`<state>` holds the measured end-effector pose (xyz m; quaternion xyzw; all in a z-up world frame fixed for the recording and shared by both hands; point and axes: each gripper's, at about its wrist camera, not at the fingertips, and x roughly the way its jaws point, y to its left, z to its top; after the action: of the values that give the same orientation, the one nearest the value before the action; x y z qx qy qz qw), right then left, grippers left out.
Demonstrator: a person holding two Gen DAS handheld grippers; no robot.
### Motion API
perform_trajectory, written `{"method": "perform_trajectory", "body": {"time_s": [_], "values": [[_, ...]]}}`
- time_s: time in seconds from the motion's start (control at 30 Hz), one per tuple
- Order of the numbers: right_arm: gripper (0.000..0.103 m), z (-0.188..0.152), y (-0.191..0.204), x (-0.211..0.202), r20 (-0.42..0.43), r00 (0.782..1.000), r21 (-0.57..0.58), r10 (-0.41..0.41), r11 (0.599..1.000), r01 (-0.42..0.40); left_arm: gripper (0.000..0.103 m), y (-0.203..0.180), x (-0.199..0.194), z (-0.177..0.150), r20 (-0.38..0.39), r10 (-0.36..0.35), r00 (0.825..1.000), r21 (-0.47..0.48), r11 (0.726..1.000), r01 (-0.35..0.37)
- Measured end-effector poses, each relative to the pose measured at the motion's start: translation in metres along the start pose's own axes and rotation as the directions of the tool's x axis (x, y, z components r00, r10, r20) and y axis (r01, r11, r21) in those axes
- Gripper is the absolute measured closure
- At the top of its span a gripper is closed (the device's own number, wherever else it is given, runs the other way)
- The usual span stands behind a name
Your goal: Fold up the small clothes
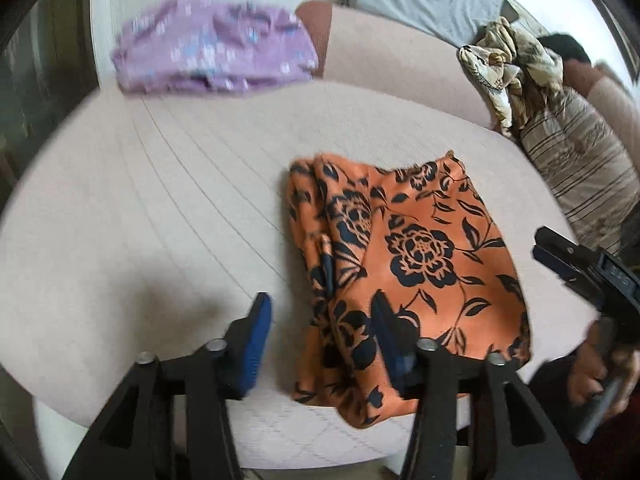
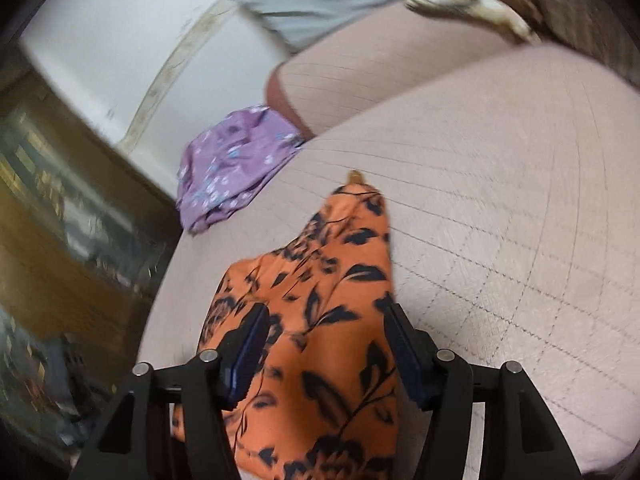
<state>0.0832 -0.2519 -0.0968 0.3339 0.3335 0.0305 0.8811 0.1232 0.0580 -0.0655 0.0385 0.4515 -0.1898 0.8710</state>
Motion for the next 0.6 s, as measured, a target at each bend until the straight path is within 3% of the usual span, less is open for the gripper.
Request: {"method": "perform_trajectory", "body": {"time_s": [0.07,0.17,0.23,0.3,0.4,0.43,0.53,0.57,0.6], "values": [[0.066,-0.011,0.019,0.007,-0.025,1.000,-0.059,0.015,0.998,-0.016,0.044,-0.009,0.004,-0.006,0.004,0.071,0.997,0.055,0.996,-0.071],[0.065,-0.034,0.022,0.032,-0.126,0.992,-0.074,-0.021,0.997,0.012,0.041,-0.012,0.037,-0.019,-0.065,0.188,0.980,0.117,0.977,-0.180],[0.066,-0.044,0.024,0.053,-0.173,0.980,-0.118,-0.097,0.990,0.077,0.041,-0.006,0.043,-0.022,-0.081,0.171,0.982,0.073,0.983,-0.166],[0.067,-0.041,0.039,0.050,-0.155,0.978,-0.181,-0.138,0.977,0.109,0.041,-0.003,0.032,-0.019,-0.080,0.162,0.984,0.062,0.986,-0.157],[0.065,-0.032,0.054,0.036,-0.132,0.984,-0.189,-0.117,0.978,0.091,0.040,-0.010,0.014,-0.011,-0.039,0.191,0.981,0.069,0.980,-0.188],[0.065,-0.028,0.062,0.024,-0.089,0.989,-0.199,-0.121,0.975,0.102,0.039,-0.012,0.004,-0.007,-0.013,0.201,0.979,0.063,0.978,-0.200],[0.064,-0.025,0.080,-0.006,-0.003,0.990,-0.248,-0.138,0.960,0.133,0.025,-0.017,-0.033,0.003,0.072,0.221,0.973,0.036,0.974,-0.224],[0.060,-0.025,0.088,-0.019,0.037,0.989,-0.267,-0.141,0.953,0.146,0.022,-0.020,-0.042,0.007,0.098,0.231,0.968,0.029,0.972,-0.235],[0.044,-0.024,0.094,-0.024,0.058,0.988,-0.276,-0.145,0.949,0.155,0.022,-0.024,-0.053,0.011,0.130,0.241,0.962,0.021,0.969,-0.245]]}}
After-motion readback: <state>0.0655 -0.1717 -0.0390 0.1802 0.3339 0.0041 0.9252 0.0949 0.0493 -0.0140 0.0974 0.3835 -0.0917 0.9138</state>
